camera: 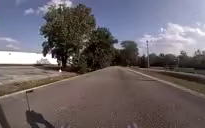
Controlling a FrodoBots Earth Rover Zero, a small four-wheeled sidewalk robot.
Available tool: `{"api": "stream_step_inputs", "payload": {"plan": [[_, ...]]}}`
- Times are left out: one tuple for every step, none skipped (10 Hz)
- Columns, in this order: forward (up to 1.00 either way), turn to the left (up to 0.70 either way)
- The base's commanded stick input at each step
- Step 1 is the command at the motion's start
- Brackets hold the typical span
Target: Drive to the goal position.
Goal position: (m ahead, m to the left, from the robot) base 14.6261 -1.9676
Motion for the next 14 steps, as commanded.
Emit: {"api": "stream_step_inputs", "payload": {"plan": [[0.00, 0.00], [0.00, 0.00], [0.00, 0.00], [0.06, 0.00], [0.31, 0.00], [0.67, 0.00], [0.70, -0.20], [0.70, -0.35], [0.70, -0.35], [0.70, -0.25], [0.70, -0.12], [0.70, 0.00], [0.70, 0.00], [0.70, 0.00]]}}
